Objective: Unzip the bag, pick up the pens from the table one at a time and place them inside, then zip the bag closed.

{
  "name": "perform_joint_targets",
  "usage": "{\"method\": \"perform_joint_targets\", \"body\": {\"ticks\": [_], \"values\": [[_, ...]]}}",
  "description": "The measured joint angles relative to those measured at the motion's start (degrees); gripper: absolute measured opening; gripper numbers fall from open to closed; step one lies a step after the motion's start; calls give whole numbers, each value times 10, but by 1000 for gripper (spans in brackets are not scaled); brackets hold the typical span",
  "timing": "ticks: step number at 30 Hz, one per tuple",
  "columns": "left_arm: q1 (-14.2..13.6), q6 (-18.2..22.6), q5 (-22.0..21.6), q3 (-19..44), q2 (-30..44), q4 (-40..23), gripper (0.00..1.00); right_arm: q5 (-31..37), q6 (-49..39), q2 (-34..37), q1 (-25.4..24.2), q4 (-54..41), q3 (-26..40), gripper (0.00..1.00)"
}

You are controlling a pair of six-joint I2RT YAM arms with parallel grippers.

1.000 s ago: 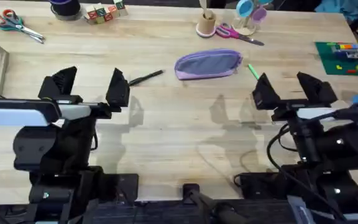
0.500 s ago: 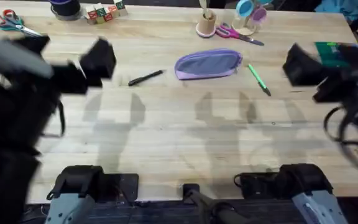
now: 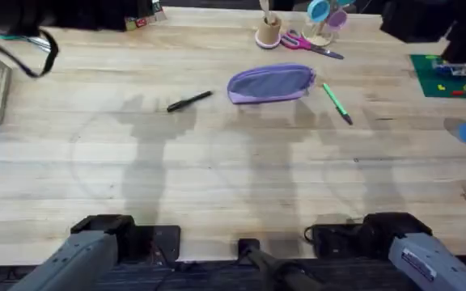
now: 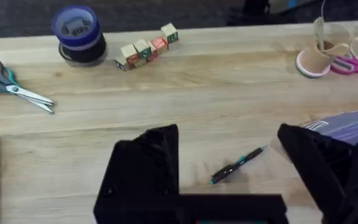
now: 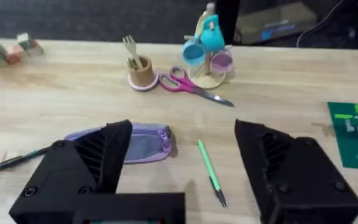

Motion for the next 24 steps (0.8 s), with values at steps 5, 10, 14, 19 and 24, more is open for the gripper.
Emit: {"method": "perform_joint_targets", "body": {"ticks": [5,10,14,19,24], "values": [[0,10,22,51,58,-35,992,-7,0,26,0,-1,11,996],[0,54,76,58,86,-39,993,-9,0,27,0,-1,12,996],[0,145,147,59,103,-53,993,-9,0,26,0,-1,12,996],[0,277,235,59,127,-81,993,-9,0,26,0,-1,12,996],[0,386,299,59,141,-83,993,-9,0,27,0,-1,12,996]]}}
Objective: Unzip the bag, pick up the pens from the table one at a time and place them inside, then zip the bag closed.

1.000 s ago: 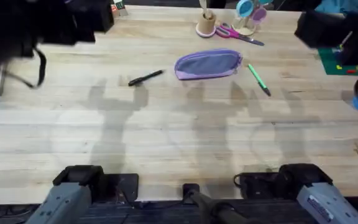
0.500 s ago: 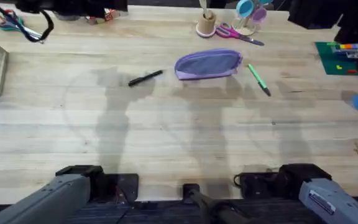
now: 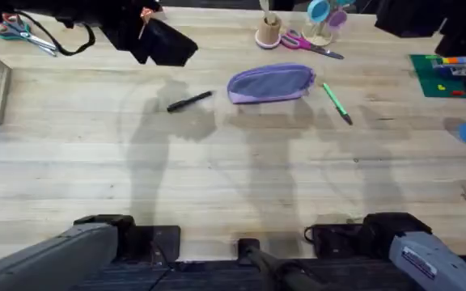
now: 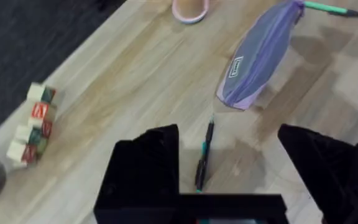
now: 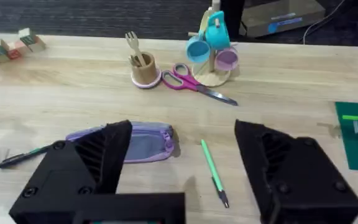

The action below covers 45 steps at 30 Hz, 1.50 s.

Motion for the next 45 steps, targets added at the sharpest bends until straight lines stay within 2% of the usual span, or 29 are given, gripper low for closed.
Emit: {"method": "perform_joint_targets", "body": {"ticks": [5,11,18,30,36,40,45], "values": [[0,81,51,0,14,4,993,0,0,0,0,0,0,996],[0,133,90,1,53,27,993,0,0,0,0,0,0,996],[0,148,99,1,82,43,993,0,0,0,0,0,0,996],[0,153,106,1,83,48,993,0,0,0,0,0,0,996],[-1,155,110,1,111,48,993,0,0,0,0,0,0,995],[-12,172,110,1,145,49,993,0,0,0,0,0,0,996],[-45,185,110,1,192,71,993,0,0,0,0,0,0,995]]}}
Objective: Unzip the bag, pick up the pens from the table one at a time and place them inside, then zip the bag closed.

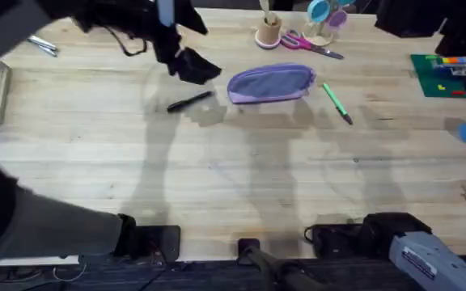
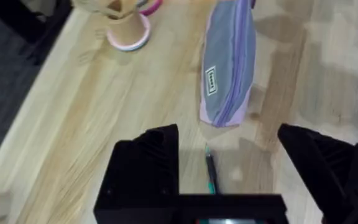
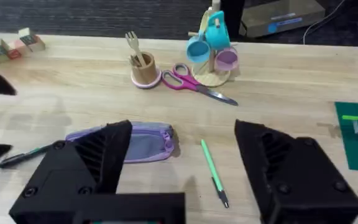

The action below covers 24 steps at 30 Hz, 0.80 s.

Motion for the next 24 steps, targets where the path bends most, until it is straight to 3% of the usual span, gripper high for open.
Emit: {"method": "perform_joint_targets", "body": {"ticks": [13,24], "values": [[-64,5,2,0,128,65,992,0,0,0,0,0,0,995],[-99,2,2,0,149,97,995,0,0,0,0,0,0,996]]}}
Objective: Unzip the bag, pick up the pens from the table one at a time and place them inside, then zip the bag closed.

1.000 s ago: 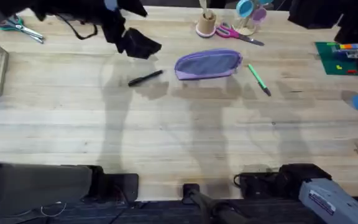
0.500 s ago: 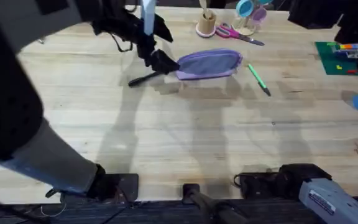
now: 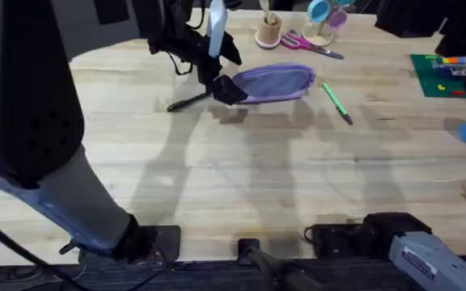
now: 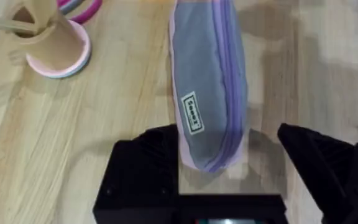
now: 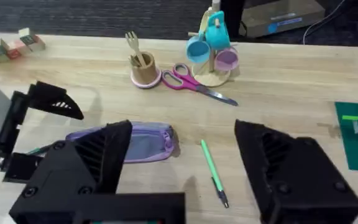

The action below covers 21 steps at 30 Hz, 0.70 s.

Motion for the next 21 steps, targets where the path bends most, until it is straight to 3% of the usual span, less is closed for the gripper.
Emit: {"method": "perform_joint_targets", "body": {"ticks": [3,5,10,12,17,21], "values": [[-1,-1,0,0,3,0,928,0,0,0,0,0,0,995],[-1,-2,0,0,3,0,805,0,0,0,0,0,0,995],[-1,-1,-2,0,3,6,93,0,0,0,0,0,0,996],[-2,-2,-3,0,3,6,49,0,0,0,0,0,0,995],[-2,-2,-3,0,4,8,45,-1,-6,0,0,-20,0,995],[-2,-2,-3,0,3,8,45,-41,-62,0,-1,-46,0,995]]}}
